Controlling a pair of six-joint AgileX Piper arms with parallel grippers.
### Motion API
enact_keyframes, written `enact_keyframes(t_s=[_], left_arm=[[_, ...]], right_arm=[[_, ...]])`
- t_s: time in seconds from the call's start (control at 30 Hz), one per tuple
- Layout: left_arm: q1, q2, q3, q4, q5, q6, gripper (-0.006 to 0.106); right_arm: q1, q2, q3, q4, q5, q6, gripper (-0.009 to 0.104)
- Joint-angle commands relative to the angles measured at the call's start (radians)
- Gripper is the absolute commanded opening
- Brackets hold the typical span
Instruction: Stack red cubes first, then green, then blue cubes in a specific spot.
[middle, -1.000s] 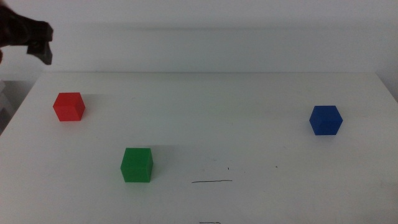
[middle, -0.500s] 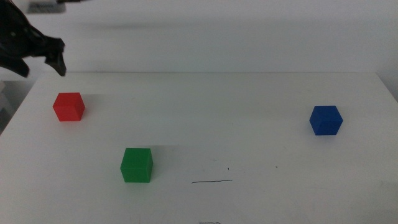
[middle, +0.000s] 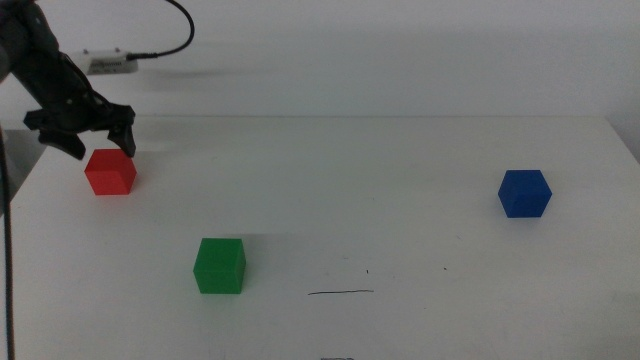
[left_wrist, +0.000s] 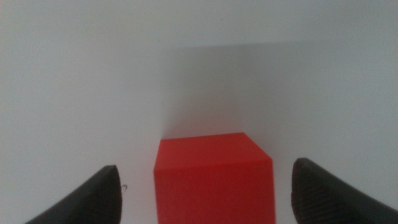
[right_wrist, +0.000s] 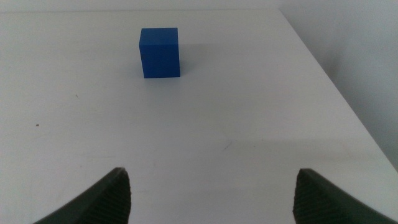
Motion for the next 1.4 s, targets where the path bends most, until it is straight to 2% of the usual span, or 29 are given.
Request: enact_keyframes(t_s=[0.0,0.27,0.4,0.53,0.7,0.8,0.93,1.03,1.13,1.23,1.37], left_arm=[[0.000,-0.050,-0.036,-0.025,-0.027,0.003,0.093],[-0.004,-0.004,-0.036,-0.025,-0.032,0.003,0.093],[-0.004,0.008,-0.036,-0.025,-0.026,-0.006,0.085],[-0.004,0.006,-0.036,-0.029,-0.019,-0.013,0.064],[-0.004,0.003,-0.053,-0.032,0.079,-0.031,0.027],[-0.004,-0.024,-0.063,-0.035,0.121,-0.036,0.011],[-0.015,-0.107,-0.035,-0.037,0.128,-0.057,0.007],[-0.038,-0.221,0.072,-0.031,0.128,-0.069,0.007],[-0.072,-0.356,0.213,0.011,0.117,-0.127,0.007],[-0.121,-0.489,0.321,0.056,0.081,-0.223,0.007],[-0.199,-0.619,0.408,0.063,0.124,-0.413,0.007]], right_arm=[[-0.007,-0.015,-0.005,-0.012,-0.058,-0.011,0.067],[-0.007,-0.015,-0.005,-0.012,-0.058,-0.011,0.067],[-0.007,-0.015,-0.005,-0.012,-0.058,-0.011,0.067],[-0.007,-0.015,-0.005,-0.012,-0.058,-0.011,0.067],[-0.007,-0.015,-0.005,-0.012,-0.058,-0.011,0.067],[-0.007,-0.015,-0.005,-0.012,-0.058,-0.011,0.067],[-0.007,-0.015,-0.005,-0.012,-0.058,-0.011,0.067],[-0.007,-0.015,-0.005,-0.012,-0.058,-0.011,0.067],[-0.007,-0.015,-0.005,-0.012,-0.058,-0.011,0.067],[-0.007,-0.015,-0.005,-0.012,-0.058,-0.011,0.067],[-0.007,-0.015,-0.005,-0.012,-0.058,-0.011,0.067]])
